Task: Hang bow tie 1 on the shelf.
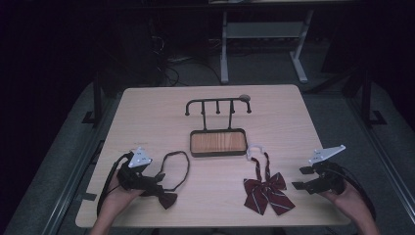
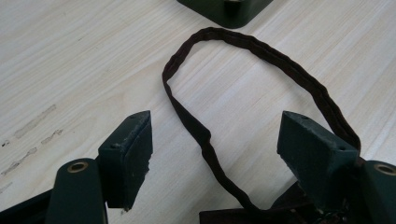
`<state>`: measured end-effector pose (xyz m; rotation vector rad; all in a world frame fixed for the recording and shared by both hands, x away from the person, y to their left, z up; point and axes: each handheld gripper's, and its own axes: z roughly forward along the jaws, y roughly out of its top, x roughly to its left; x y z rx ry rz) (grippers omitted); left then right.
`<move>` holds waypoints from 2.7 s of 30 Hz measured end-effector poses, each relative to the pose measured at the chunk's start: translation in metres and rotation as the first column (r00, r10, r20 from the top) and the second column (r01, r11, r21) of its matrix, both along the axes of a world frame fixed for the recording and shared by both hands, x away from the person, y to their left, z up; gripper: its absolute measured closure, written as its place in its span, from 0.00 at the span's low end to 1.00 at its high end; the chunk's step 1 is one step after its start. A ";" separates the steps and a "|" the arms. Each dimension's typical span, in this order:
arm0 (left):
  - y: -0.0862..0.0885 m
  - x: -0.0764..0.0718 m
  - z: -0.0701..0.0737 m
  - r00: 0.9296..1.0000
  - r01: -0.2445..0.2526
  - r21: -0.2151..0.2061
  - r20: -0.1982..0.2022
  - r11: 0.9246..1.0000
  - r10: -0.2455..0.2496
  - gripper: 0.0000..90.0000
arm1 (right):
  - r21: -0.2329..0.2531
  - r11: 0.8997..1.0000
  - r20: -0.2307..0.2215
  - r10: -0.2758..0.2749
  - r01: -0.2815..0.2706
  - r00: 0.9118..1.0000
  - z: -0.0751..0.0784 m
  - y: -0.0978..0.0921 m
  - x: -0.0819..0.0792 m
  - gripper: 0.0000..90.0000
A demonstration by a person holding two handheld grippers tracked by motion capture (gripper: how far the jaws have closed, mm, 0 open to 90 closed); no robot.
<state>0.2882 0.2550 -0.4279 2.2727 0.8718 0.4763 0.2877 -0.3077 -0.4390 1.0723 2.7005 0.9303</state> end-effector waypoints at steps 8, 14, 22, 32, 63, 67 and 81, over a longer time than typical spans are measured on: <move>0.000 0.000 -0.001 1.000 0.003 0.007 0.001 1.000 -0.003 0.30 | 0.004 1.000 -0.001 0.015 -0.015 1.000 0.001 0.003 0.001 0.36; -0.002 -0.002 -0.002 1.000 0.011 0.006 0.007 1.000 -0.011 0.30 | 0.019 1.000 0.008 0.022 -0.022 1.000 0.007 0.011 -0.001 0.39; -0.001 -0.002 -0.001 1.000 0.003 -0.008 0.015 1.000 -0.003 0.30 | -0.024 0.999 0.003 0.028 -0.028 1.000 0.015 0.026 0.001 0.39; 0.000 -0.001 -0.001 1.000 0.005 -0.009 0.016 1.000 -0.004 0.29 | -0.069 0.992 -0.010 0.102 -0.102 0.995 0.029 0.048 0.015 0.46; 0.001 0.001 0.001 1.000 -0.007 -0.013 0.027 1.000 0.008 0.30 | -0.179 0.970 -0.091 0.151 -0.166 0.984 0.045 0.093 0.085 0.59; 0.002 0.001 0.001 0.999 -0.012 -0.025 0.030 1.000 0.012 0.30 | -0.184 0.970 -0.105 0.139 -0.157 0.985 0.041 0.095 0.095 0.60; 0.002 0.001 0.003 0.999 -0.010 -0.022 0.030 1.000 0.011 0.30 | -0.214 0.970 -0.153 0.081 -0.113 0.985 0.022 0.100 0.117 0.63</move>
